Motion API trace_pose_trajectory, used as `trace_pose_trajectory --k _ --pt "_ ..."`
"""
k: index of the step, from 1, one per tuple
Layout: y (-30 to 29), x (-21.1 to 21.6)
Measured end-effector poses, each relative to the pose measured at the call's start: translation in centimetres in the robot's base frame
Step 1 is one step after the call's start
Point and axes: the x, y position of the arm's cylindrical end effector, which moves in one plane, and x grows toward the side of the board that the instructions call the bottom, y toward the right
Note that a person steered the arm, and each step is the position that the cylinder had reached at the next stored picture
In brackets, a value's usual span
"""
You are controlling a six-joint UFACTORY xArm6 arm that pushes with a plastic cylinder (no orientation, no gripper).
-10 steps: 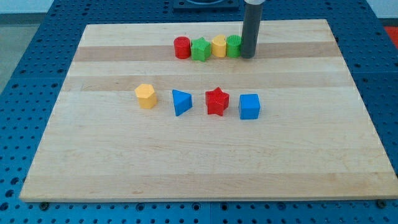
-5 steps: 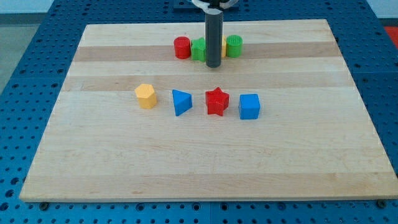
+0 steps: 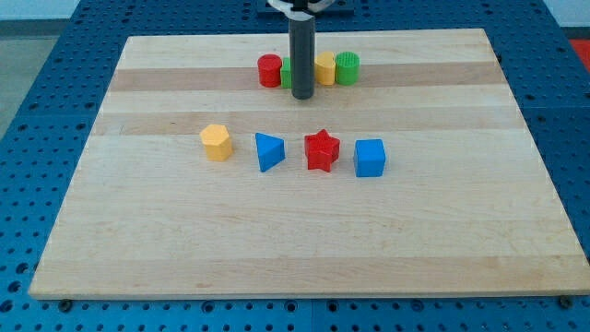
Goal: Move the green star a bit up
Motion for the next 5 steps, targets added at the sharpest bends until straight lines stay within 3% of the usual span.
trace_pose_trajectory --k 5 --pt "0.2 -1.0"
